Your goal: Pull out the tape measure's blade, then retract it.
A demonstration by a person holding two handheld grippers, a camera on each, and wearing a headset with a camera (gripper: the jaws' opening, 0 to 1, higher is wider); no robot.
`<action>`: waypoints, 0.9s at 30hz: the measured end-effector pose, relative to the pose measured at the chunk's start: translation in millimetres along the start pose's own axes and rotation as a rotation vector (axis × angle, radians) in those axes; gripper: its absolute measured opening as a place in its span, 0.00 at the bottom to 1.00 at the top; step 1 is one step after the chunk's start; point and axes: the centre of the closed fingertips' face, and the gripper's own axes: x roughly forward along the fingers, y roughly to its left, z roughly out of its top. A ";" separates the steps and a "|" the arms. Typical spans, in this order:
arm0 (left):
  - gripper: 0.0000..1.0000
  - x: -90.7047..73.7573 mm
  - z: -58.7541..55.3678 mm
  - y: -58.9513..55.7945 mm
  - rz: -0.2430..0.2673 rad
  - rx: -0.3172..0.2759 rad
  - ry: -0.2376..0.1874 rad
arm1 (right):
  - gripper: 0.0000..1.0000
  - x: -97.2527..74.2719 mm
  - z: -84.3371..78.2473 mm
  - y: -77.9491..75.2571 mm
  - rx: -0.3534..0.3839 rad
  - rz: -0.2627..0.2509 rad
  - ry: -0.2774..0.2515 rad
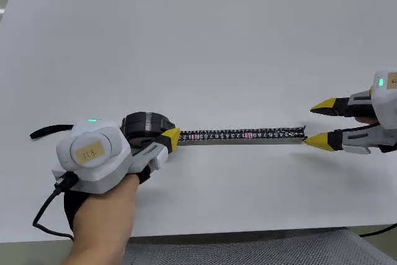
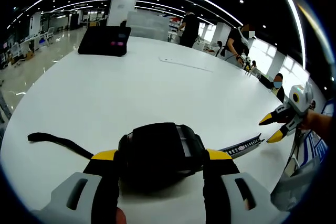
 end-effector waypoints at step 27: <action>0.60 0.0 0.2 0.2 -0.014 -0.007 0.005 | 0.20 23.9 -11.7 10.6 -0.150 0.122 0.144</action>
